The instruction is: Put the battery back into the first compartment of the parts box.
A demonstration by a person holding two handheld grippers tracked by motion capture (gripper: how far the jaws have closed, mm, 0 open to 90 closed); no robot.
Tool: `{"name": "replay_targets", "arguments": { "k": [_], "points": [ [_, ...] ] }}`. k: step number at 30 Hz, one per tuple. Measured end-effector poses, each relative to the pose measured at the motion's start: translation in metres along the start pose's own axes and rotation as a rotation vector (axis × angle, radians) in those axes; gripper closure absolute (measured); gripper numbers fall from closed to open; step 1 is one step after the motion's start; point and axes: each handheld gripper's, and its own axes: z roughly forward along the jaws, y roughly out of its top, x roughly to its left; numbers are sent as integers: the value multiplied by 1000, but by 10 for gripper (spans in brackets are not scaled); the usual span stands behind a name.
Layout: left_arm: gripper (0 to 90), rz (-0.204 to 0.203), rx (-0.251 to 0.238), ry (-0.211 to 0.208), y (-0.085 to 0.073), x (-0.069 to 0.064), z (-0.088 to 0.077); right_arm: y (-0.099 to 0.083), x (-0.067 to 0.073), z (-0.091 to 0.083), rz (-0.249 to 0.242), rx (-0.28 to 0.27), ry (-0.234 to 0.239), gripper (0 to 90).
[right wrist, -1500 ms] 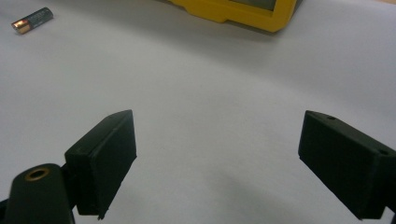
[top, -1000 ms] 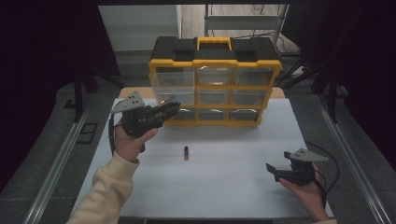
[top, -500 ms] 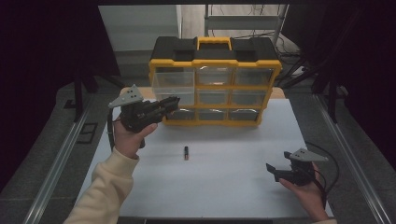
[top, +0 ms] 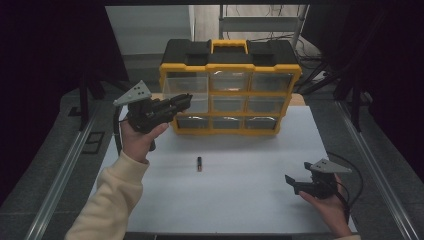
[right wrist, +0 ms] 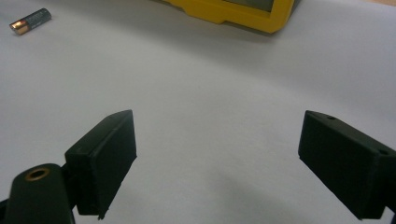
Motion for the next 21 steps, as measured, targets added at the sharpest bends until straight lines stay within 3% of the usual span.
{"name": "replay_targets", "arguments": {
  "k": [21],
  "points": [
    [774, 5, 10, 65, 21, 14, 16, 0, -1, -1, 4, -7, -5, 118]
  ]
}}
